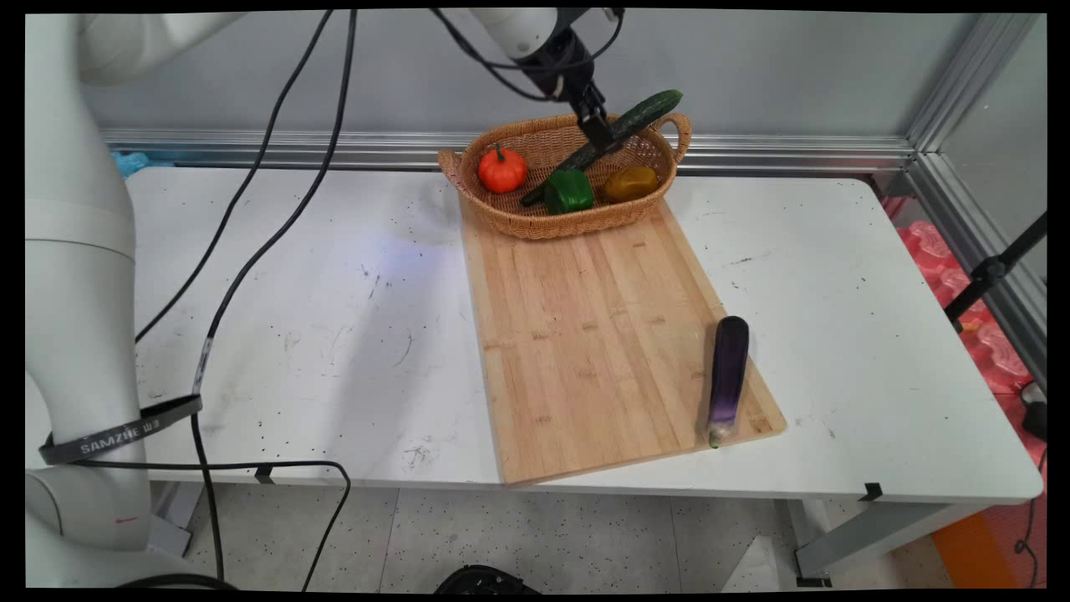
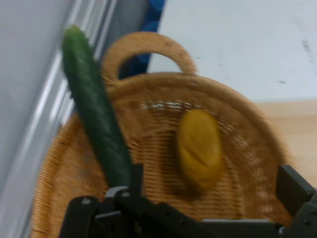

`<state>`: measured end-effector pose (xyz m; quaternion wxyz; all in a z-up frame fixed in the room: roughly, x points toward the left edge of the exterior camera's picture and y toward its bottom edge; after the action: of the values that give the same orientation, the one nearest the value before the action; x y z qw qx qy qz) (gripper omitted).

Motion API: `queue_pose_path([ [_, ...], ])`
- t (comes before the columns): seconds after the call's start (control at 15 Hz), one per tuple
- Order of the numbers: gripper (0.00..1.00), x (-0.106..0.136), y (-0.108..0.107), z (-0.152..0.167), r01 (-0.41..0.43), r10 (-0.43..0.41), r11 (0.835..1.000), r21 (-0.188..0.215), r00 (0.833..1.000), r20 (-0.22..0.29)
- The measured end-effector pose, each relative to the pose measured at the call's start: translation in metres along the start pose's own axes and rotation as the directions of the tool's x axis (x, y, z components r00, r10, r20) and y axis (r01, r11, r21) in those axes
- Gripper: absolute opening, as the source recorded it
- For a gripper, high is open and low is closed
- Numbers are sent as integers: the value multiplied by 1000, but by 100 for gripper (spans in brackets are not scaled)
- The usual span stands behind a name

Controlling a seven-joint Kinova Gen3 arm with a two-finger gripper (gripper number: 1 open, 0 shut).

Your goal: Pick up the potato from the vegetable basket

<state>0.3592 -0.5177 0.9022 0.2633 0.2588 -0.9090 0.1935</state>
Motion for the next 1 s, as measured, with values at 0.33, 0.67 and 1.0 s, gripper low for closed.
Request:
queue_pose_path([
  [0.33,100,5,-27,18,-32,32,999,-1,999,0],
  [0.67,100,1,-37,42,-30,30,999,-45,1000,-7],
  [1.0,100,-8,-29,70,-4,3,997,-81,1000,-12],
])
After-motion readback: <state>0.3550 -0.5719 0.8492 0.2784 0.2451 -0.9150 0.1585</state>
